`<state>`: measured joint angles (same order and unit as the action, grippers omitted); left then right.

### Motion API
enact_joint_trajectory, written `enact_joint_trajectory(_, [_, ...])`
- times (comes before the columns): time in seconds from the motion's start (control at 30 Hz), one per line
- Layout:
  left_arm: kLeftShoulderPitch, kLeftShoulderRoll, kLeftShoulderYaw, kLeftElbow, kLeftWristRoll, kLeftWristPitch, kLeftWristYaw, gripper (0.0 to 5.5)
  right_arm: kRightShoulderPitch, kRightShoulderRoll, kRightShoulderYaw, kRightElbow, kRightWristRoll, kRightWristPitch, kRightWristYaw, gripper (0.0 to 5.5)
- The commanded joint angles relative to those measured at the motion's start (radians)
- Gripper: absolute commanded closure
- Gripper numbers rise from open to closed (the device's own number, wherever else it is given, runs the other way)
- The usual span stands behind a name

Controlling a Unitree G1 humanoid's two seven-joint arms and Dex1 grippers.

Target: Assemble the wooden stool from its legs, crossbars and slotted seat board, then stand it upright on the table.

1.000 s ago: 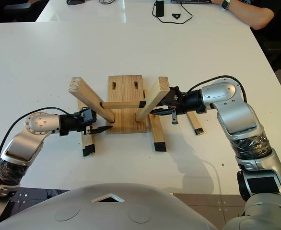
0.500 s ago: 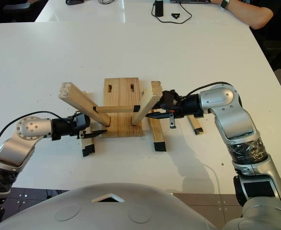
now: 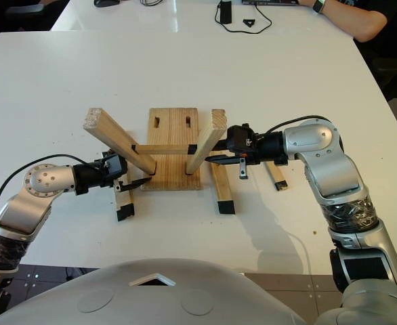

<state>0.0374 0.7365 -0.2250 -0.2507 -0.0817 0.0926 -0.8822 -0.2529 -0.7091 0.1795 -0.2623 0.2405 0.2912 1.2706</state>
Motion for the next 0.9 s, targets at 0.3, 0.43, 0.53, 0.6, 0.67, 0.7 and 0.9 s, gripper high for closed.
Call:
enact_joint_trajectory(0.3, [0.125, 0.098, 0.147, -0.123, -0.203, 0.075, -0.132, 1.22, 0.017, 0.006, -0.01, -0.036, 0.051, -0.044, -0.027, 4.54])
enact_joint_trajectory(0.43, [0.149, 0.109, 0.247, -0.161, -0.297, 0.126, -0.138, 1.22, 0.027, 0.002, -0.014, -0.041, 0.055, -0.045, -0.041, 4.54])
enact_joint_trajectory(0.53, [0.182, 0.111, 0.349, -0.176, -0.368, 0.157, -0.138, 1.22, 0.039, -0.005, -0.021, -0.049, 0.061, -0.044, -0.051, 4.54])
enact_joint_trajectory(0.6, [0.205, 0.115, 0.437, -0.18, -0.432, 0.19, -0.145, 1.22, 0.056, -0.012, -0.03, -0.057, 0.064, -0.044, -0.061, 4.54])
enact_joint_trajectory(0.67, [0.211, 0.121, 0.507, -0.174, -0.489, 0.217, -0.158, 1.22, 0.073, -0.02, -0.041, -0.062, 0.067, -0.045, -0.069, 4.54])
enact_joint_trajectory(0.7, [0.21, 0.125, 0.535, -0.166, -0.51, 0.227, -0.164, 1.22, 0.08, -0.024, -0.047, -0.063, 0.068, -0.046, -0.073, 4.54])
enact_joint_trajectory(0.9, [0.063, 0.119, 0.721, -0.069, -0.757, 0.362, -0.119, 1.22, 0.088, -0.039, -0.055, -0.047, 0.061, -0.064, -0.083, 4.54])
